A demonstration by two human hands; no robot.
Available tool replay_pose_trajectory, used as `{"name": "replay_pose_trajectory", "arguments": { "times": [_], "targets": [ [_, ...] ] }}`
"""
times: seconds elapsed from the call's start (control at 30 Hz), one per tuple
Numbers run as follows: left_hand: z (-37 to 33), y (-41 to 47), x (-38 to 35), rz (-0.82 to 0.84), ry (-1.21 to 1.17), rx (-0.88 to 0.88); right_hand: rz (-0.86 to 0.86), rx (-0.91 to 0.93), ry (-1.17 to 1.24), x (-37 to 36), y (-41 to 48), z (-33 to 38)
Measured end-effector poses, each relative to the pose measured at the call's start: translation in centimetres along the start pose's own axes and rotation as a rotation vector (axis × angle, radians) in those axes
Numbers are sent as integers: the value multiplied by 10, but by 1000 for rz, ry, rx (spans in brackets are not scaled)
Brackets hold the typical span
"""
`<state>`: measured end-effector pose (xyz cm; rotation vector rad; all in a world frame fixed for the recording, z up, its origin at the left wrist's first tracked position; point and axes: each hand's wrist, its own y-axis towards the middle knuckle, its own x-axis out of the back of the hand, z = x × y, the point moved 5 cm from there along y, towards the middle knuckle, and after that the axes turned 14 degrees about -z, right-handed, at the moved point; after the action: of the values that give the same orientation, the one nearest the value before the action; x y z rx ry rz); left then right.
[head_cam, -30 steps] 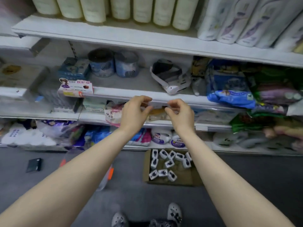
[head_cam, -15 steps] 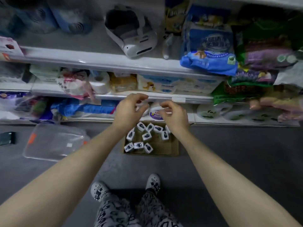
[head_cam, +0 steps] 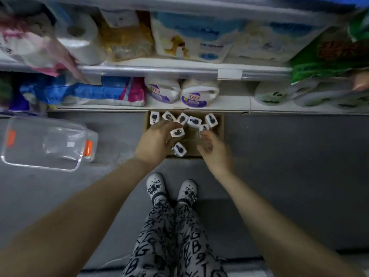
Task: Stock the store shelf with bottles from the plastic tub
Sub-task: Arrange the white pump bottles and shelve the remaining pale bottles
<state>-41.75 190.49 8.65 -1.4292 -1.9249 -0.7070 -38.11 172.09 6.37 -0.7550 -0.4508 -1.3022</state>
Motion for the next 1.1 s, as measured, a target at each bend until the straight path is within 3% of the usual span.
{"name": "replay_pose_trajectory", "arguments": {
  "times": [0.2,0.47,0.67,1.1],
  "targets": [
    [63,-13,-71,131,10,43,22,-29,-12,-60,12,-57],
    [142,-26,-162,183,56,82,133,-64,-69,-142,31,-136],
    [199,-27,-232,246,67,27,195,-95,-107,-193,43,-192],
    [257,-25,-334,415,112,-29,196,-131,-185,-284,73,-272]
  ]
}}
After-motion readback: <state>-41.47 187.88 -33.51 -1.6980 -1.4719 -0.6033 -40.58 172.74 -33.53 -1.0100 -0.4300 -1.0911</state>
